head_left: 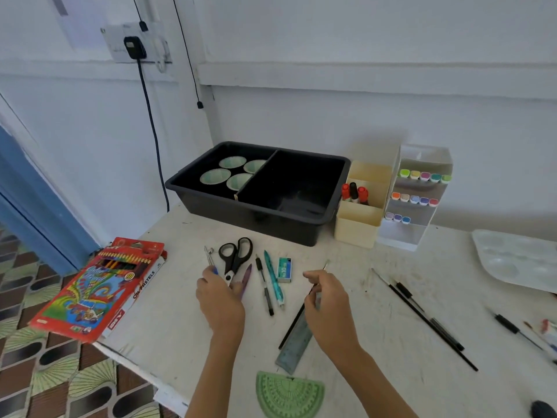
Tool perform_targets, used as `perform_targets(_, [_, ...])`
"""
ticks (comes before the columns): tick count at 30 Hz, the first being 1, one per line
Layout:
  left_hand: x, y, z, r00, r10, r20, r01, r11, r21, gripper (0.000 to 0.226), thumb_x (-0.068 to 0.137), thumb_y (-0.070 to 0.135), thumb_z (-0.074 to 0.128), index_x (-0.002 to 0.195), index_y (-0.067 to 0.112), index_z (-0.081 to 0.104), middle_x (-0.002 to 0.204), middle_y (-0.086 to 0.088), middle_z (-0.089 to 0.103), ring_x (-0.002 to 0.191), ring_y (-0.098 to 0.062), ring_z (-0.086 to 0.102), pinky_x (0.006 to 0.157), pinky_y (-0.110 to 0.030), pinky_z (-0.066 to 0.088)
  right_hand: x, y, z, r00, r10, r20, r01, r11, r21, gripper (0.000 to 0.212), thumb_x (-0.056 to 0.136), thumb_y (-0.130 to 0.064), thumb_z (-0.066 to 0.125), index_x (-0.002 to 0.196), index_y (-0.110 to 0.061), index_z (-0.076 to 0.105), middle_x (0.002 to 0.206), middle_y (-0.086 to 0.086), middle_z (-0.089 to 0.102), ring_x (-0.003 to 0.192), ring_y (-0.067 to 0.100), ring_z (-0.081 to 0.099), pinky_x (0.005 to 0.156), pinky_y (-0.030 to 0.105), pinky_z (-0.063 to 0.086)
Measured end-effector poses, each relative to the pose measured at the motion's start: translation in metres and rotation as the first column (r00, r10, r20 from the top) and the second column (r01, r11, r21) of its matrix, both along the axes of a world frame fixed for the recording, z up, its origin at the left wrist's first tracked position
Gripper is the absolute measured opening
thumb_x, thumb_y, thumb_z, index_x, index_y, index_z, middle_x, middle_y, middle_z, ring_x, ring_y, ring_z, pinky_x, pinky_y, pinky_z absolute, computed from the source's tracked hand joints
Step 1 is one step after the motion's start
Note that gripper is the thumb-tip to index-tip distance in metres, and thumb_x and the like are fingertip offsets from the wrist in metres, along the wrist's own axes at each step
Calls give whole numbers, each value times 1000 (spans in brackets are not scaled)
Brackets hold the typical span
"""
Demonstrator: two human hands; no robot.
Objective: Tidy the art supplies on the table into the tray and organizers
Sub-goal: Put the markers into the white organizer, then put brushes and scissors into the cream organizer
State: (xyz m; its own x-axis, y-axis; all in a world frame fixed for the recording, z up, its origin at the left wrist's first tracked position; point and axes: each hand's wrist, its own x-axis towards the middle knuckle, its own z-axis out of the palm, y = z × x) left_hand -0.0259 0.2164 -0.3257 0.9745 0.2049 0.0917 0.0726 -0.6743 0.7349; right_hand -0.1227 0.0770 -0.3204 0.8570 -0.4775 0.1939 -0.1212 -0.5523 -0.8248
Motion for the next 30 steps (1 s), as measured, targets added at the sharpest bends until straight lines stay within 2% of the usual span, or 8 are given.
perform_targets(3, [-6,-6,4,999,-37,-23,37,999,-16,37,91,14,60,118,-8,49,113,-27,43,73,-29,47,69,-33,37,-9,-9,-1,999,-39,20,39,999,-7,38,87,4,51,115,-20,56,106,-3,56,91,4,53,79,16,46])
perform_targets(7, [-20,-17,19,998,-59,24,60,997,-40,32,93,20,57,111,-7,56,111,-25,47,74,-26,45,70,-33,36,-21,-28,3,994,-107,18,107,994,19,36,87,4,50,112,-23,55,105,-5,54,86,5,54,75,16,47])
perform_targets(10, [-41,-31,28,986,-138,93,142,989,-44,33,94,22,54,115,-4,57,98,-21,59,81,-27,51,71,-37,42,-32,-46,6,984,-180,-4,180,983,48,34,89,2,50,112,-22,55,106,-4,55,86,4,54,76,16,48])
perform_targets(12, [-59,-48,35,972,-219,88,229,966,-123,28,92,21,55,110,-1,58,81,-15,61,73,-26,54,67,-38,45,-41,-59,7,972,-233,-14,234,971,55,32,90,0,50,112,-22,55,108,-6,55,89,2,53,79,14,47])
perform_targets(14, [-75,-68,39,950,-305,74,314,924,-220,24,91,20,57,106,2,59,71,-5,56,67,-20,51,61,-32,42,-51,-72,9,956,-294,-13,294,954,59,30,91,-1,50,111,-21,57,109,-7,57,89,1,53,80,12,45])
perform_targets(16, [-88,-90,38,923,-383,41,379,884,-275,25,90,21,59,109,3,59,73,-1,55,72,-19,51,65,-27,38,-62,-86,11,935,-355,-15,355,933,49,27,90,-2,51,109,-19,61,105,-7,59,91,3,55,82,12,45])
perform_targets(22, [-122,-150,31,821,-571,-10,531,769,-357,24,90,28,59,107,11,60,79,-7,61,69,-13,51,57,-18,36,-109,-128,12,870,-489,-53,488,872,-36,10,91,-25,60,92,-20,69,87,-10,62,87,4,56,75,16,47])
perform_targets(30, [-177,-222,33,596,-803,26,724,522,-450,17,90,23,60,100,10,65,74,-5,58,66,-12,50,55,-7,39,-188,-185,18,688,-725,-30,725,689,0,4,88,-21,63,86,-22,67,81,-10,65,77,4,59,71,21,52])
